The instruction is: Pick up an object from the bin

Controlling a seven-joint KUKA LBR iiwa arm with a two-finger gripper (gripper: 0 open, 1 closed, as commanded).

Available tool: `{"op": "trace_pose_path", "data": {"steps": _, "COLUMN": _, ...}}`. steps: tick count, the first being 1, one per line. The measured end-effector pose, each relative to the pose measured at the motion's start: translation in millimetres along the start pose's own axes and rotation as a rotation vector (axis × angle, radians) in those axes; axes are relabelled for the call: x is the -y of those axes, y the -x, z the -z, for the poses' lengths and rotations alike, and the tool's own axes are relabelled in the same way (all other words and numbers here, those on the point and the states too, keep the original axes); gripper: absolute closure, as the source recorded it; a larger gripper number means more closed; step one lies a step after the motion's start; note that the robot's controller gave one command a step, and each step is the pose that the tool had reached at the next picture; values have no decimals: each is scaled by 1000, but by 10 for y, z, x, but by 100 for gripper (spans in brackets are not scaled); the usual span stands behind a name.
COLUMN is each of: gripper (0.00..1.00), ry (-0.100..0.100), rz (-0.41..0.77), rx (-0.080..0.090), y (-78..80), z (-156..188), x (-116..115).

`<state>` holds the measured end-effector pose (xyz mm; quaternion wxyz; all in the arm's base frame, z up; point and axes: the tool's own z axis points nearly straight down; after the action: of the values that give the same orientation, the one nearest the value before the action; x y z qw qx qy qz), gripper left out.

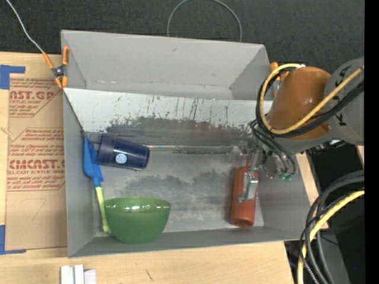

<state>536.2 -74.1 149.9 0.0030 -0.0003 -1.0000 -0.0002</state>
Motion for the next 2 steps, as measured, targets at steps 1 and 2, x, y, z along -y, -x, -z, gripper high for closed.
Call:
{"op": "trace_pose_path", "data": {"steps": 1, "gripper": 0, "ry": -1, "rz": 1, "rx": 7, "y": 16, "z": 45, "x": -3}}
{"op": "trace_pose_path", "data": {"steps": 2, "gripper": 0, "ry": -1, "rz": 275, "rx": 7, "y": -151, "z": -532, "x": 335}}
